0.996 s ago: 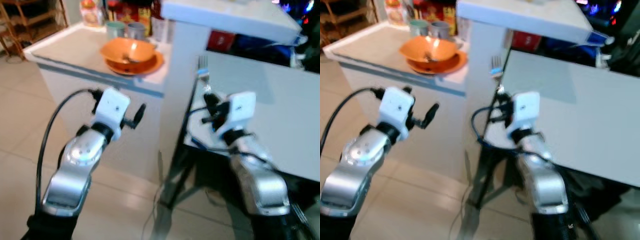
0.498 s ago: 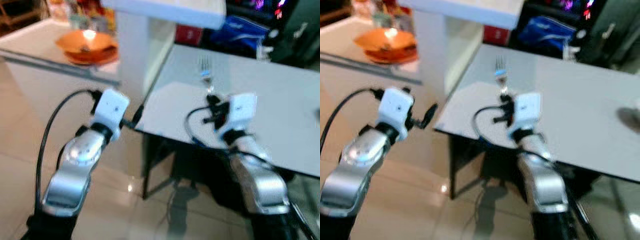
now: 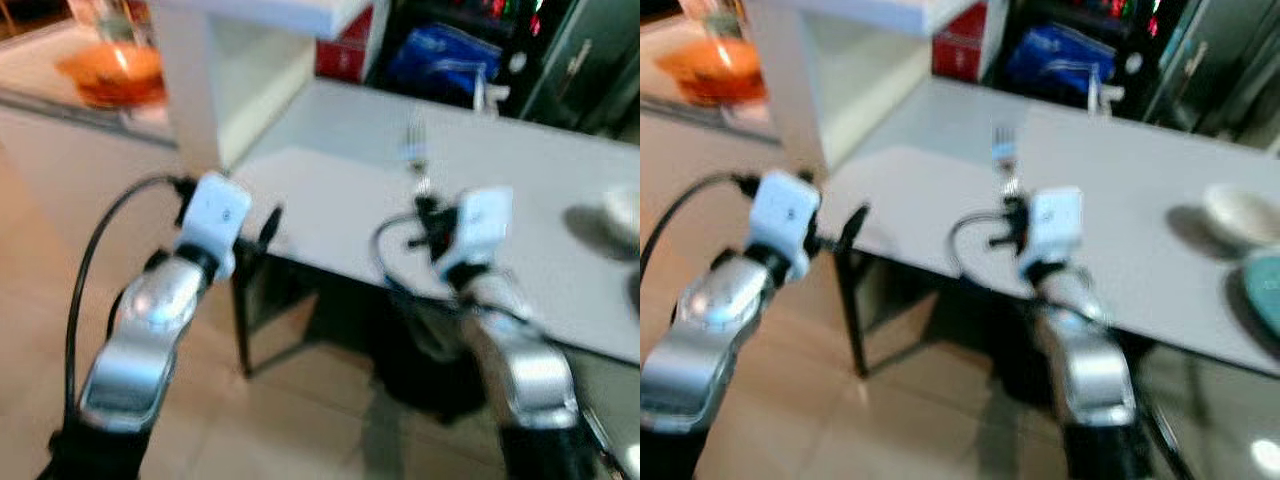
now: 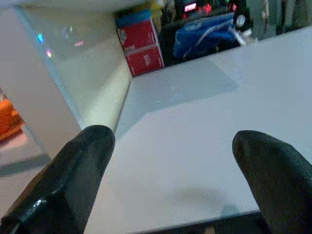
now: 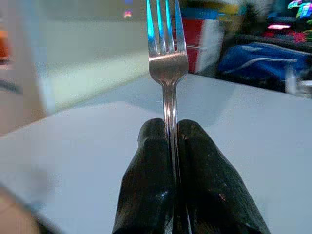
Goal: Setting the table
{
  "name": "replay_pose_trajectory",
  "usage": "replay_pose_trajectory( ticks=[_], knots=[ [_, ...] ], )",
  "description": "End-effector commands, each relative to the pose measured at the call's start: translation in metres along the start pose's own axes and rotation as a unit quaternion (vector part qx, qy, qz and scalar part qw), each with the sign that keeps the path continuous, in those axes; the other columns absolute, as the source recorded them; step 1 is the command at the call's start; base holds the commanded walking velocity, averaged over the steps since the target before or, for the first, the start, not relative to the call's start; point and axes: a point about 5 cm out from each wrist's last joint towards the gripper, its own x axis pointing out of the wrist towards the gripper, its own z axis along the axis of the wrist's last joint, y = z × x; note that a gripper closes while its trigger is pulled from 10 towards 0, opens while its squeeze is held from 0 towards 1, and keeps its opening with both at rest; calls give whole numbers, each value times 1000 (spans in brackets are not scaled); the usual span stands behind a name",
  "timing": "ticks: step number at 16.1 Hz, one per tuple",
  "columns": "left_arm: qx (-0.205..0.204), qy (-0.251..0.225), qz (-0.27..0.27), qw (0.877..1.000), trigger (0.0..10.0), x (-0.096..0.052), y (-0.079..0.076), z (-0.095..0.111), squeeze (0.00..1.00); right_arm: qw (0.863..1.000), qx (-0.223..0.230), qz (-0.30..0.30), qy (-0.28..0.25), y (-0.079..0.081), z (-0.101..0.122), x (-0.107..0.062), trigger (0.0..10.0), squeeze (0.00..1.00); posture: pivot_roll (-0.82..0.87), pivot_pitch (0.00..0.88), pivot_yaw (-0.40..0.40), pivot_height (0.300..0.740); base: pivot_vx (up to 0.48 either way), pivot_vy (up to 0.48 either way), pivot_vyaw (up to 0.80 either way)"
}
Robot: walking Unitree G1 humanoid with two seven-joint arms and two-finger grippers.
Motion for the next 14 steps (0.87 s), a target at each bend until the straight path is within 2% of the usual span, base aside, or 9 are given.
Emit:
replay_pose_trajectory(
  ticks=[1, 8, 14],
  knots=[
    [4, -9, 1, 1000, 10000, 1, 0, 5, 0, 1000, -4, -7, -1, -6, 3, 0, 10000, 0, 1, 0, -40, 740, 0, -480, 0],
    [6, -9, 2, 1000, 10000, 1, 0, 4, 0, 1000, -7, -6, 15, -7, 0, 1, 10000, 0, 0, 0, -42, 740, 0, -480, 0],
    [10, -8, -2, 1000, 10000, 1, -1, 3, 0, 999, -5, -19, 41, -14, -3, 2, 10000, 0, -2, 0, -41, 740, 0, -480, 0]
  ],
)
